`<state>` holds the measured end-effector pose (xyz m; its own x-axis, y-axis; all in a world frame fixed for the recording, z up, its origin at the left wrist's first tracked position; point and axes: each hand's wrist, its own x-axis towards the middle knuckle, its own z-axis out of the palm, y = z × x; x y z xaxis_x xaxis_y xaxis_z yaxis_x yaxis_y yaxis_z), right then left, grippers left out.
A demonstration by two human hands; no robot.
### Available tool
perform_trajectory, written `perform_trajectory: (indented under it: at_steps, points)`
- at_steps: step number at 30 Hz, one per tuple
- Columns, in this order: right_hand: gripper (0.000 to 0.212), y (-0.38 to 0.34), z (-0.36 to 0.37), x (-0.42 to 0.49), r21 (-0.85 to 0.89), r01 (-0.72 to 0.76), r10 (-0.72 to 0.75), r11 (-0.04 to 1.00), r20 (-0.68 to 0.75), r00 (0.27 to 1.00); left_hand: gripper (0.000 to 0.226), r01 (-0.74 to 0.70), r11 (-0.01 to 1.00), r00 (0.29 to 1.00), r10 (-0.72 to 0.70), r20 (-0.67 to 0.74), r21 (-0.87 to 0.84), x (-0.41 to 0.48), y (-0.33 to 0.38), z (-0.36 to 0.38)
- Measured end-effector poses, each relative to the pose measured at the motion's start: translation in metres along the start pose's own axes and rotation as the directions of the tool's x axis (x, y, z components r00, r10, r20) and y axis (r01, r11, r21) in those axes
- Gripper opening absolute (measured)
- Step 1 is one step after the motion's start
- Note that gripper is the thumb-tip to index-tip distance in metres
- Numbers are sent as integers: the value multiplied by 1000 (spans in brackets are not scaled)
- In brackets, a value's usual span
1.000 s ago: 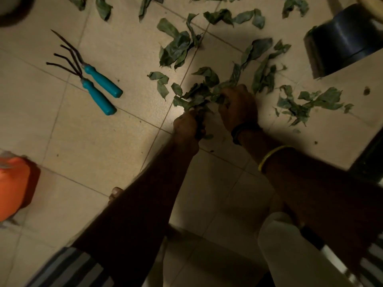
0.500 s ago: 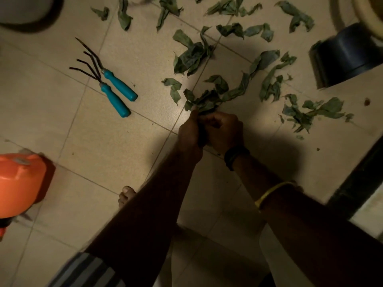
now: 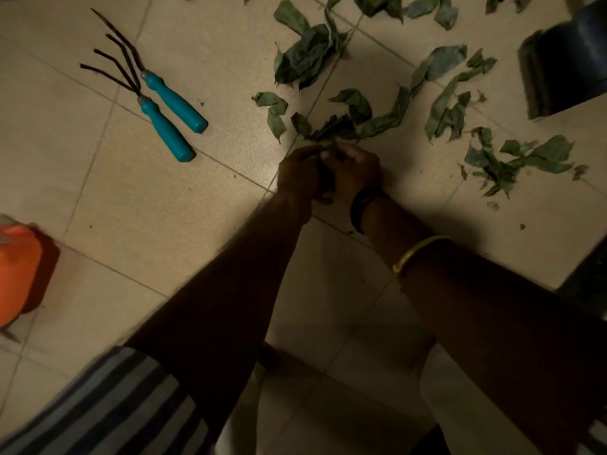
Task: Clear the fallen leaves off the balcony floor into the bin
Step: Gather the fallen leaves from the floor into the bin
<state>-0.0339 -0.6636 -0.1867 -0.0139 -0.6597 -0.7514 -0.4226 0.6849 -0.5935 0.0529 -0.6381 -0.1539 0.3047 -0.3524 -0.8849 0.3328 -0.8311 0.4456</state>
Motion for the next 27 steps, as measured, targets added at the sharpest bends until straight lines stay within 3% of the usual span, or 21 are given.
perform_trajectory:
  at_steps: [4, 9, 13, 20, 27]
  points:
    - [31, 4, 5, -13, 87, -88, 90, 992, -26, 996, 25, 36, 997, 998, -39, -40, -71, -14, -8, 4]
    - [27, -19, -11, -66, 158, -55, 62, 986, -41, 997, 22, 13, 996, 999, -17, -50, -88, -69, 9, -10]
    - [23, -79, -28, -132, 155, -4, 11, 988, -48, 999, 19, -20, 996, 999, 17, -35, -90, -141, 54, -33]
    - [25, -212, -56, -290, 155, 123, -119, 980, -31, 992, 20, -110, 974, 994, 111, -7, -200, -316, 149, -99]
    - [21, -324, -79, -450, 91, 385, -385, 918, -13, 923, 24, -262, 906, 962, 271, -19, -333, -491, 213, -164]
